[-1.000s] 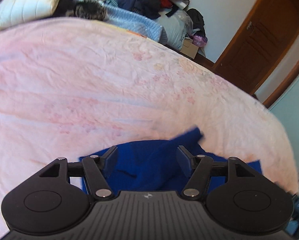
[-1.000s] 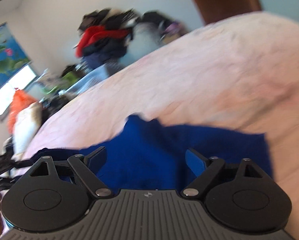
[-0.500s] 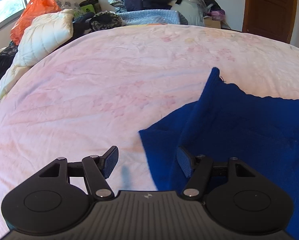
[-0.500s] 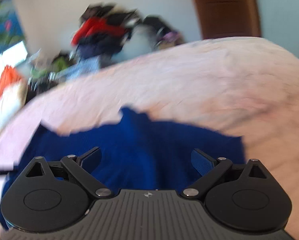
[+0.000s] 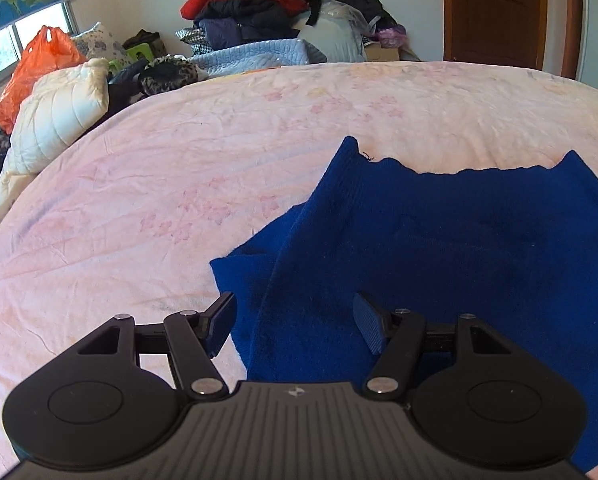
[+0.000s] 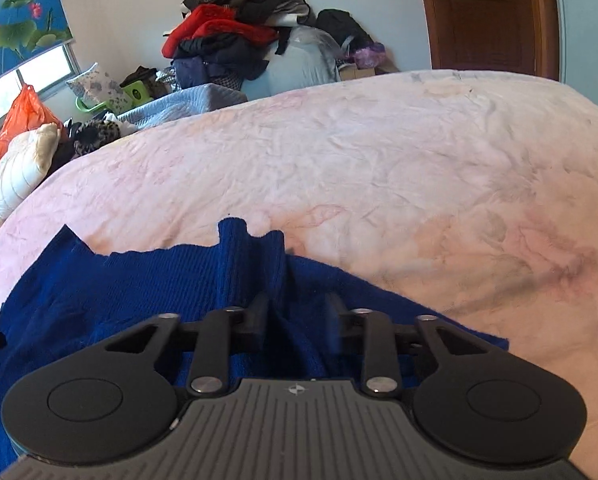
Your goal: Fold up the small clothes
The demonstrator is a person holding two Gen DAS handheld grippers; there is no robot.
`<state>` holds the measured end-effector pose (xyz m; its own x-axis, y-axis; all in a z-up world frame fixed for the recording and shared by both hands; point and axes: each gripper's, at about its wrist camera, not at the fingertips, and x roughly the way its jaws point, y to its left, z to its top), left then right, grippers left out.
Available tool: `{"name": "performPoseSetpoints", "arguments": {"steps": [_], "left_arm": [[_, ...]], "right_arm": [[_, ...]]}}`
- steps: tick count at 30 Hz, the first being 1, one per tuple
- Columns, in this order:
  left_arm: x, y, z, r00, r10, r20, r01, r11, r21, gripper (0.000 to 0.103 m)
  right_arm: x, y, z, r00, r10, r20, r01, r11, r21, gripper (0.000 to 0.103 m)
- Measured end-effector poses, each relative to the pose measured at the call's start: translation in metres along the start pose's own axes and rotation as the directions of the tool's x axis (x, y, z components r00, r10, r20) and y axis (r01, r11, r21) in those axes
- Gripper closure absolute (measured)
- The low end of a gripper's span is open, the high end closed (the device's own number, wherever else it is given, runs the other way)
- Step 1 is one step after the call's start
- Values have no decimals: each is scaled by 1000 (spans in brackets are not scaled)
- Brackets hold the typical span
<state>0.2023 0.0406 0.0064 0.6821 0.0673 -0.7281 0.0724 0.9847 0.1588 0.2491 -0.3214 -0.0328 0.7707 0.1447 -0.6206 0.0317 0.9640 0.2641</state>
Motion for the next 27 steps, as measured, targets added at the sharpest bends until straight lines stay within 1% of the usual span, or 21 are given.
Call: {"name": "performPoseSetpoints", "arguments": {"steps": [1, 3, 4, 6, 7, 8, 9, 10, 11, 12, 15, 16, 17, 18, 19, 21, 22, 23, 24, 25, 27], "left_arm": [[1, 2, 0, 1000, -7, -4, 7, 1000, -12, 39], [4, 6, -1, 1000, -21, -13, 20, 999, -33, 39], [5, 8, -1, 1000, -24, -20, 23, 999, -40, 39], [5, 8, -2, 999, -27, -26, 26, 998, -54, 39], [2, 9, -2, 999, -28, -22, 26, 998, -57, 39], [-1, 9, -2, 999, -31, -13, 30, 998, -60, 39], [-5, 9, -2, 999, -35, -4, 35, 998, -61, 39], [-9, 9, -3, 999, -39, 1, 39, 997, -62, 39], [-12, 10, -4, 999, -44, 5, 45, 997, -66, 39], [-14, 11, -5, 999, -51, 7, 51, 996, -69, 39], [-14, 12, -9, 999, -54, -2, 53, 996, -72, 39], [-13, 12, -10, 999, -50, -5, 49, 996, -74, 39], [-12, 12, -12, 999, -46, -11, 45, 996, -77, 39], [-12, 12, -13, 999, -45, -16, 43, 996, -81, 39], [-13, 12, -15, 999, -44, -17, 42, 995, -87, 39], [-18, 11, -19, 999, -35, -3, 35, 996, -87, 39], [-21, 9, -21, 1000, -29, 5, 29, 996, -80, 39], [-24, 7, -23, 1000, -23, 12, 24, 997, -72, 38], [-25, 5, -25, 1000, -19, 15, 20, 998, -66, 37], [-26, 4, -27, 1000, -15, 15, 16, 998, -65, 34], [-27, 4, -31, 1000, -20, 10, 21, 997, -71, 34]], "right_arm": [[-7, -4, 1, 1000, -14, 25, 14, 1000, 9, 100], [-19, -7, 2, 994, -90, 70, 90, 996, -5, 101], [-22, -9, 2, 991, -110, 77, 111, 994, -6, 101], [-22, -14, 2, 992, -120, 46, 119, 993, 12, 100], [-20, -13, 0, 989, -141, 32, 141, 990, 10, 89], [-23, -10, -2, 986, -164, 41, 164, 987, 1, 84], [-28, -5, -5, 982, -176, 67, 177, 984, -10, 75], [-35, 1, -8, 982, -163, 91, 166, 986, -20, 64], [-44, 8, -11, 985, -133, 111, 137, 990, -31, 59], [-50, 14, -15, 988, -101, 113, 107, 993, -44, 54], [-60, 34, -29, 999, -12, 50, 17, 994, -106, 51], [-58, 37, -35, 1000, -7, 18, 9, 992, -123, 49], [-55, 40, -39, 1000, -20, -17, 18, 990, -138, 47], [-52, 38, -43, 998, -50, -34, 45, 988, -148, 43], [-51, 36, -46, 995, -90, -31, 85, 986, -146, 40], [-59, 31, -45, 986, -165, 1, 165, 982, -94, 37], [-66, 32, -46, 981, -193, 17, 194, 979, -63, 30], [-74, 34, -46, 980, -198, 36, 199, 979, -44, 26], [-81, 39, -49, 982, -178, 55, 181, 983, -42, 18], [-89, 47, -53, 988, -141, 66, 145, 988, -56, 10], [-98, 66, -63, 994, -81, 68, 88, 990, -110, 2]]}}
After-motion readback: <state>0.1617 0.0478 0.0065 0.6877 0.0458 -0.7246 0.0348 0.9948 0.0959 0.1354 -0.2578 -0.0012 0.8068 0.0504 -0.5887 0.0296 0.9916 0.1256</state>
